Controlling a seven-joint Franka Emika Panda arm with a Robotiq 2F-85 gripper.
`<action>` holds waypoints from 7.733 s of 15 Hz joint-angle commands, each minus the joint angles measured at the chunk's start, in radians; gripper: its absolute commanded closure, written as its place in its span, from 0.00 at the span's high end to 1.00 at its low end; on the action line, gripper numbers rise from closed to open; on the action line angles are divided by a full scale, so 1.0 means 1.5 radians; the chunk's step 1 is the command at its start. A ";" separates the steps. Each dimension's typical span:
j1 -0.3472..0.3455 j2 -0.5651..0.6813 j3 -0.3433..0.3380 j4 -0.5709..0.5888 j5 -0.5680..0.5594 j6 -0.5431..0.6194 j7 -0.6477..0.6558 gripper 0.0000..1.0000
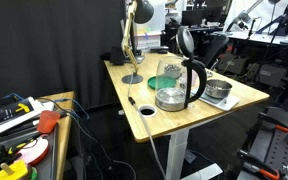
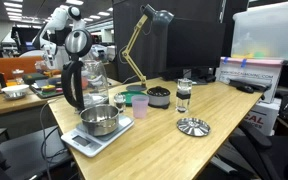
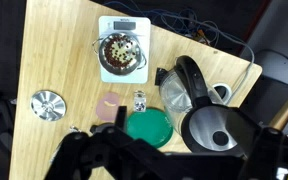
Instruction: Move the black pepper container to the other side of the pot
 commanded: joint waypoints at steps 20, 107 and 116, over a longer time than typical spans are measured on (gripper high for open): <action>-0.052 0.141 -0.021 0.018 -0.020 0.165 0.029 1.00; -0.014 0.750 0.027 0.209 -0.035 0.388 0.064 1.00; -0.018 0.792 0.032 0.244 -0.025 0.374 0.057 0.74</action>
